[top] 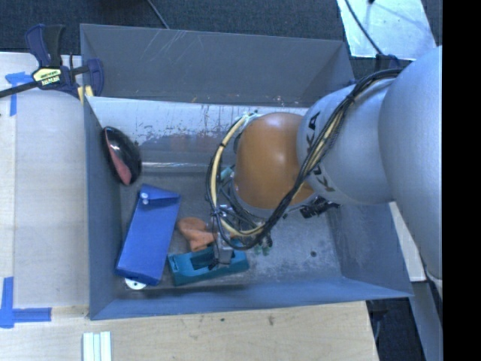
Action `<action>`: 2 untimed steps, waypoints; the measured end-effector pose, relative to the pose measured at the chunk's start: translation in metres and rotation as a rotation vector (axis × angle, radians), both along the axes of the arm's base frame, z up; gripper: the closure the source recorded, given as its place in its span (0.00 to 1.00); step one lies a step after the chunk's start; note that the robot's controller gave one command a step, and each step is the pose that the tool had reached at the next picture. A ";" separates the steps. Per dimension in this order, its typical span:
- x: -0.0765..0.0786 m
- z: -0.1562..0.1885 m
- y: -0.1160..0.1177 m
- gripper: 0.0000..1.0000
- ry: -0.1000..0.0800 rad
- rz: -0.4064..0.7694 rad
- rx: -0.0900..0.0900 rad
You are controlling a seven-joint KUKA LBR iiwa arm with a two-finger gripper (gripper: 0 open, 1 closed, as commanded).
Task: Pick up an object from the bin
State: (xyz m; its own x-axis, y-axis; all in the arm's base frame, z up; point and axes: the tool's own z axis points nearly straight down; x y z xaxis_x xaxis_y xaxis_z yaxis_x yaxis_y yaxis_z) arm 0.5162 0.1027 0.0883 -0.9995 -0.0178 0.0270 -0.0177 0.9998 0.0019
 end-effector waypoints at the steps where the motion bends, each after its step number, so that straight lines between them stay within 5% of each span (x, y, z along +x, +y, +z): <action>1: 0.000 0.000 0.000 1.00 0.000 0.000 0.000; 2: 0.040 0.140 0.007 1.00 -0.031 0.029 0.000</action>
Offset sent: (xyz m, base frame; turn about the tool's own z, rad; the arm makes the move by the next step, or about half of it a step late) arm 0.0388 0.0071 0.1393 -0.0302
